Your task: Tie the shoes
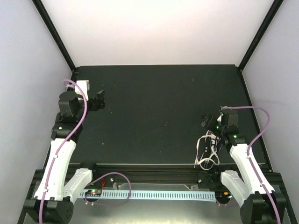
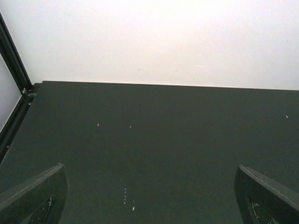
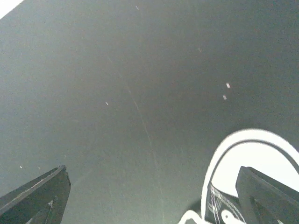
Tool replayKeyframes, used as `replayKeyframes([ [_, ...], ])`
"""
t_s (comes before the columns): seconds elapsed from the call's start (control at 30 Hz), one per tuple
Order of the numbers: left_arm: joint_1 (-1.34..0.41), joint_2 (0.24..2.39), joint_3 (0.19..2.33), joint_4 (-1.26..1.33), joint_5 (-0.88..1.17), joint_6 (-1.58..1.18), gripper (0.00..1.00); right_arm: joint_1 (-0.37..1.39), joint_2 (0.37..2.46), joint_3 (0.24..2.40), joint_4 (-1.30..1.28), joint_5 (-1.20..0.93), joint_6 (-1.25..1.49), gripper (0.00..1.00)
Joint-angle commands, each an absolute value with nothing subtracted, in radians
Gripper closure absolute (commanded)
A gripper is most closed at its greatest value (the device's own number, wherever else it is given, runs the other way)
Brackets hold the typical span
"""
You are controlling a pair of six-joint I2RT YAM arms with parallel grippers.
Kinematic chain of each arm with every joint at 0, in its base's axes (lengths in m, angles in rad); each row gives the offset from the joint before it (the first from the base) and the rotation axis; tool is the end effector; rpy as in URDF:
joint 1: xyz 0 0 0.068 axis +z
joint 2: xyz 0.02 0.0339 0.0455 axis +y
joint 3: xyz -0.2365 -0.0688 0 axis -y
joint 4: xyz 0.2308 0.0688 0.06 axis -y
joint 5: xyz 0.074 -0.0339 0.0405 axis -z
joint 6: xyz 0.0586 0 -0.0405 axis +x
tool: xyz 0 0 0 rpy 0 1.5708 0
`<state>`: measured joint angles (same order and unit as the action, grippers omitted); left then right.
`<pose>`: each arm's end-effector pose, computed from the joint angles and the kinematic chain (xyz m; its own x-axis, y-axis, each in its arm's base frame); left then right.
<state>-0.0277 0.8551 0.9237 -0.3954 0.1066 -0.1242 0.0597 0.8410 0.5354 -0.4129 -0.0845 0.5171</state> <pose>0.2160 -0.0122 0.3252 -0.3343 -0.1140 -0.9355 0.0875 0.9846 -0.1512 0.1995 0.0169 0.1904 -0.6319 0.4557 -0.6269 0.2180 0.8807 0.4204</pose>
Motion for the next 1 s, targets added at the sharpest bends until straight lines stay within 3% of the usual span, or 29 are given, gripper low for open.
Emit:
replayKeyframes([
  [0.0, -0.022, 0.807, 0.895, -0.353, 0.068, -0.094, 0.01, 0.073, 0.824, 0.531, -0.614, -0.045, 0.579, 0.0],
  [0.23, -0.021, 0.844, 0.91, -0.385, 0.046, -0.085, 0.01, 0.117, 0.936, 0.553, -0.694, 0.057, 0.684, 0.0],
  [0.5, -0.021, 0.85, 0.908, -0.385, 0.045, -0.087, 0.01, 0.135, 0.864, 0.542, -0.747, 0.178, 0.742, 0.01],
  [0.97, -0.021, 0.847, 0.901, -0.384, 0.055, -0.09, 0.01, 0.274, 1.045, 0.499, -0.653, 0.06, 0.793, 0.24],
])
